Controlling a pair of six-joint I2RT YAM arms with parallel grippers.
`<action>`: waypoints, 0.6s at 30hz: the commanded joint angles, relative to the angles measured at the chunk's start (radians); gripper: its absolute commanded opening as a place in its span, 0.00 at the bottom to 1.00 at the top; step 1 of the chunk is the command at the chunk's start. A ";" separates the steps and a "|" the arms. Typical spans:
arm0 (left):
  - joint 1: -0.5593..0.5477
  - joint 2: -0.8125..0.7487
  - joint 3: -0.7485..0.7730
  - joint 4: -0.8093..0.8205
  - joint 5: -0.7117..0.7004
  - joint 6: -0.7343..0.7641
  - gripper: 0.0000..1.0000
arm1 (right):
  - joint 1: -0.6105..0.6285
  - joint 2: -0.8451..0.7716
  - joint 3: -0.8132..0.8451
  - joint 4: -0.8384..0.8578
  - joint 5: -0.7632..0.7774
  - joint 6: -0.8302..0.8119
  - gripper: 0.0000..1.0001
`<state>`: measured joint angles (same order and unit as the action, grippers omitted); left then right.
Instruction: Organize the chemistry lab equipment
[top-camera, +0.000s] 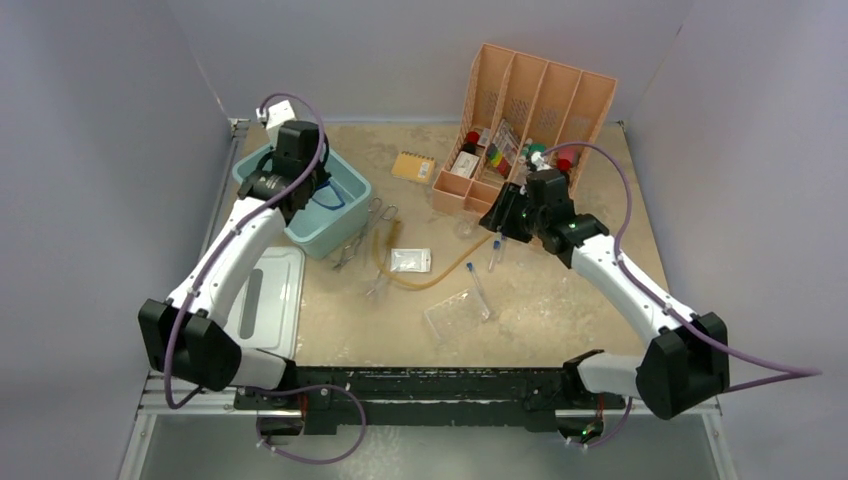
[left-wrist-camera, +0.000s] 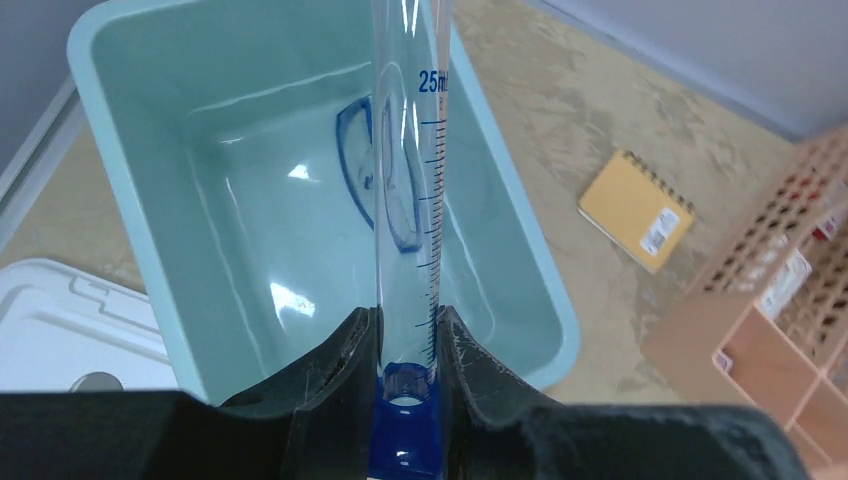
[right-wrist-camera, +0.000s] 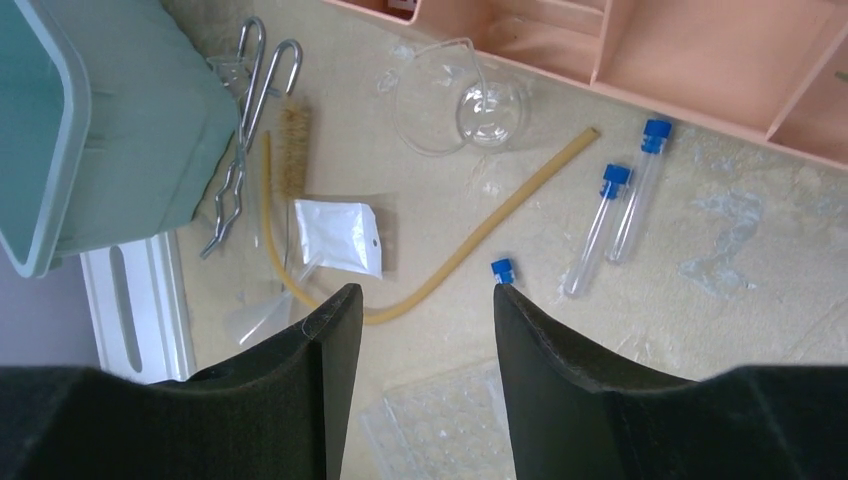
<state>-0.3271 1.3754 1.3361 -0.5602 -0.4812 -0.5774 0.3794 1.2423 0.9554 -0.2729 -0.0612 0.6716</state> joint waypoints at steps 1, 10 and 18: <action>0.046 0.101 0.066 -0.039 -0.043 -0.143 0.14 | 0.001 0.051 0.117 0.013 0.042 -0.078 0.54; 0.125 0.317 0.081 -0.067 -0.044 -0.254 0.14 | 0.001 0.141 0.221 -0.012 0.175 -0.194 0.55; 0.197 0.478 0.077 -0.021 0.107 -0.285 0.14 | 0.000 0.220 0.300 -0.002 0.218 -0.194 0.55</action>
<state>-0.1528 1.8107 1.3876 -0.6346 -0.4599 -0.8288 0.3794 1.4414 1.1873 -0.2935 0.1051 0.4999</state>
